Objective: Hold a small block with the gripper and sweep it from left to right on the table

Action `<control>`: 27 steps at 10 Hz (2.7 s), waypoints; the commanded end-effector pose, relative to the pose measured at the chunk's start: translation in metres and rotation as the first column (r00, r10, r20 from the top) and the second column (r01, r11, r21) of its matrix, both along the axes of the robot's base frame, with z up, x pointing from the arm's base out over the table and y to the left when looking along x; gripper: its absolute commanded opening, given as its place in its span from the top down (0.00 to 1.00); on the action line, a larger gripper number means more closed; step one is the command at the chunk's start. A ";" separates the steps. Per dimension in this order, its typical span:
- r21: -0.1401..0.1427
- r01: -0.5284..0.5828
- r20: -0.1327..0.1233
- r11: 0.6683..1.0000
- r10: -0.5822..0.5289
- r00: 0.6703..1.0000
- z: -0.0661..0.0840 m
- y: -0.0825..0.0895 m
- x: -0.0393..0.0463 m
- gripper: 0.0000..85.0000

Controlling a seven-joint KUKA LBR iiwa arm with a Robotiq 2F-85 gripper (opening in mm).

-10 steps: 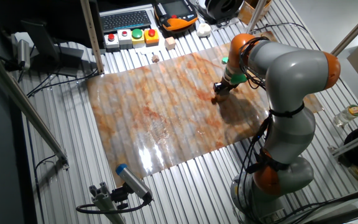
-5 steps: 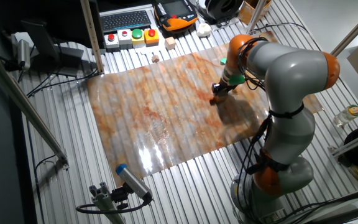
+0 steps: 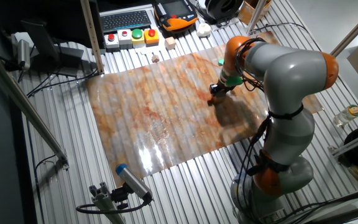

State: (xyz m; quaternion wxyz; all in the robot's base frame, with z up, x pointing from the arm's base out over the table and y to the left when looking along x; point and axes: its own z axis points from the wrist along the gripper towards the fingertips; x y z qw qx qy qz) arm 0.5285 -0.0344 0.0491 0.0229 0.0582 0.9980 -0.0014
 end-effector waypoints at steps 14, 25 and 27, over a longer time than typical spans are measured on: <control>0.013 0.036 -0.014 0.999 -0.036 0.999 -0.002 0.025 -0.0101 1.00; 0.011 0.076 -0.011 0.997 -0.076 0.997 -0.007 0.049 -0.0207 1.00; 0.013 0.076 -0.012 0.997 -0.076 0.997 -0.007 0.050 -0.0208 1.00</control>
